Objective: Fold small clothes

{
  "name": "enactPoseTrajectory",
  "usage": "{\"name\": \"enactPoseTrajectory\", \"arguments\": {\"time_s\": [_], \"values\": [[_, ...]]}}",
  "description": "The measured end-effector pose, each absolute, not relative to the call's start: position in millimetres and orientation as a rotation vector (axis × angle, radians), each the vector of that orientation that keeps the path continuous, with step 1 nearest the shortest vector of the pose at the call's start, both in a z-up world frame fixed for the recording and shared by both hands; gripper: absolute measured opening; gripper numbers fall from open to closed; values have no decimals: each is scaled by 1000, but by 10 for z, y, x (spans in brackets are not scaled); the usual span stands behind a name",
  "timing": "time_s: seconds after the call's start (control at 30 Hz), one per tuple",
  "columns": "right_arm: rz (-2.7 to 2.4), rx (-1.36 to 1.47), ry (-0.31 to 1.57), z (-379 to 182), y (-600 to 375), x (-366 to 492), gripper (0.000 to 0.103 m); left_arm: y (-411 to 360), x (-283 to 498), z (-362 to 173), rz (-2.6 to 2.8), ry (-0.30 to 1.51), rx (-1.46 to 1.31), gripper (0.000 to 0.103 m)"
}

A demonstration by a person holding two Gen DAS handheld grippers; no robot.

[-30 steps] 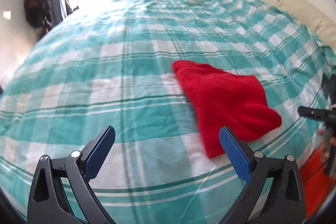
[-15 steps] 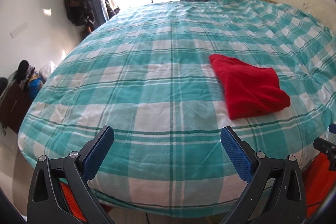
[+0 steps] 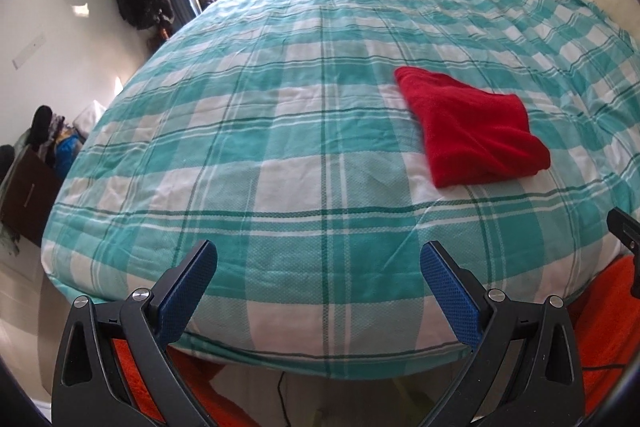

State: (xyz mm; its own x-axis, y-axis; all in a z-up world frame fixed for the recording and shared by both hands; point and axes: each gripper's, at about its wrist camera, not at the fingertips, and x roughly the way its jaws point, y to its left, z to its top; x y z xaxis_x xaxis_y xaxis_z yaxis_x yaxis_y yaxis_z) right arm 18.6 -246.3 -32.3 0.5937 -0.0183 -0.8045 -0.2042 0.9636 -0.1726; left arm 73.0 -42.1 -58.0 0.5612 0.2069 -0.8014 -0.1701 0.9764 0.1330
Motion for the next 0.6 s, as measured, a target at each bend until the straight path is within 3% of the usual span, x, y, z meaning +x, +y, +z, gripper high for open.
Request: {"name": "enactPoseTrajectory", "arguments": {"time_s": [0.6], "values": [[67, -300, 916, -263, -2446, 86, 101, -592, 690, -423, 182, 930, 84, 102]]}}
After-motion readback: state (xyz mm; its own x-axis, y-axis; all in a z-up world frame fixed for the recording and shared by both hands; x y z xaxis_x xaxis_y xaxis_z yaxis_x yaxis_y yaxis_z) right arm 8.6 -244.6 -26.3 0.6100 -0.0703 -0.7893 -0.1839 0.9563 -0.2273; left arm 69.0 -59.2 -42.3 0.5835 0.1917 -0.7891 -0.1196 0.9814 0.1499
